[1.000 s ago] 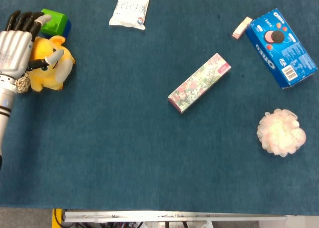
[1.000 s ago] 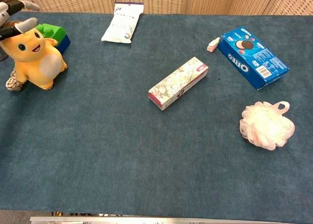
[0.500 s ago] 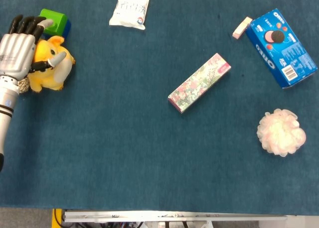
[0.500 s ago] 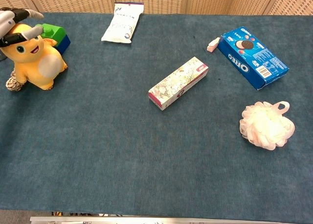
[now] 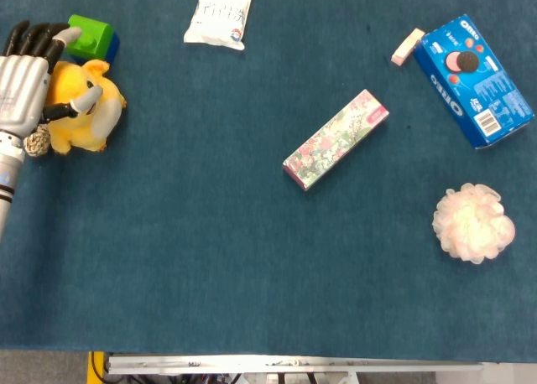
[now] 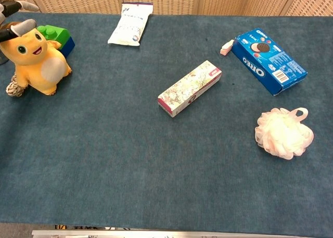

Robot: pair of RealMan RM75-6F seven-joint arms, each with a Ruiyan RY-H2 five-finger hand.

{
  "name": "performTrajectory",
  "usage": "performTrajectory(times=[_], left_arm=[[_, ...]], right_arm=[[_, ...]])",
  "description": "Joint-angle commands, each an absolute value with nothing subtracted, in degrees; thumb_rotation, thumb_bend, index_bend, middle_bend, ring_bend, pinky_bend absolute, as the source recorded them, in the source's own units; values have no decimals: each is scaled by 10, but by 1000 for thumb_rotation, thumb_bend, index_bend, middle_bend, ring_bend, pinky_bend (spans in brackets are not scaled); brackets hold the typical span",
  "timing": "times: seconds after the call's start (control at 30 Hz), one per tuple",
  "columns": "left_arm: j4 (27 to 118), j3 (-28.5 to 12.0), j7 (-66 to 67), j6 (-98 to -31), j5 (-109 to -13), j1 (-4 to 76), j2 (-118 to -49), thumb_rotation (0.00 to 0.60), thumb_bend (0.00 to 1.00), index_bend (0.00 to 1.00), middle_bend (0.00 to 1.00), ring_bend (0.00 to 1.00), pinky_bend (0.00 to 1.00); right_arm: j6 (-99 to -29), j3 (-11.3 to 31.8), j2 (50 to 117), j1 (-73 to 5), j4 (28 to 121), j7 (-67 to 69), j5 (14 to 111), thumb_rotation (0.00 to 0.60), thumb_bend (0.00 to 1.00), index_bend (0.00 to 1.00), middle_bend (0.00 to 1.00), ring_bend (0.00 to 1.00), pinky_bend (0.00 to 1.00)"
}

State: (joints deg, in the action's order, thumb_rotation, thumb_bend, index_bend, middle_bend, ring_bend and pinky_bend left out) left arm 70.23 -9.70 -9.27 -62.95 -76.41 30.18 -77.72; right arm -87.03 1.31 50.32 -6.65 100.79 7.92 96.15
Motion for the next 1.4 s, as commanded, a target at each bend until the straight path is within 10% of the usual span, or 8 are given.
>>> performTrajectory(times=[0.03,0.93,1.0,1.13,1.4], left_arm=[[707,-96,-90,-628,-769,306,-778,0,20,146,144,100,0],[746,-91,-78,-698,-760,253,-744,7,19,147,145,100,0],[757,-89,-67,-709,-753,240,-735,58,20,147,145,102,0],[786,-82,-29,-736,-734,207,-710,345,20,147,145,110,0],[841,-74,-8,-800,-719,145,-676,391,19,146,145,111,0]], right_arm=[[-871,13,504,-66,1008,79,961,600,0,0,27,0,0],[-866,9,504,-60,1001,84,954,600,0,0,27,0,0],[-864,8,505,-60,999,83,953,600,0,0,28,0,0],[-865,6,517,-60,988,77,959,600,0,0,27,0,0],[-844,1,542,-65,969,45,957,600,0,0,28,0,0]])
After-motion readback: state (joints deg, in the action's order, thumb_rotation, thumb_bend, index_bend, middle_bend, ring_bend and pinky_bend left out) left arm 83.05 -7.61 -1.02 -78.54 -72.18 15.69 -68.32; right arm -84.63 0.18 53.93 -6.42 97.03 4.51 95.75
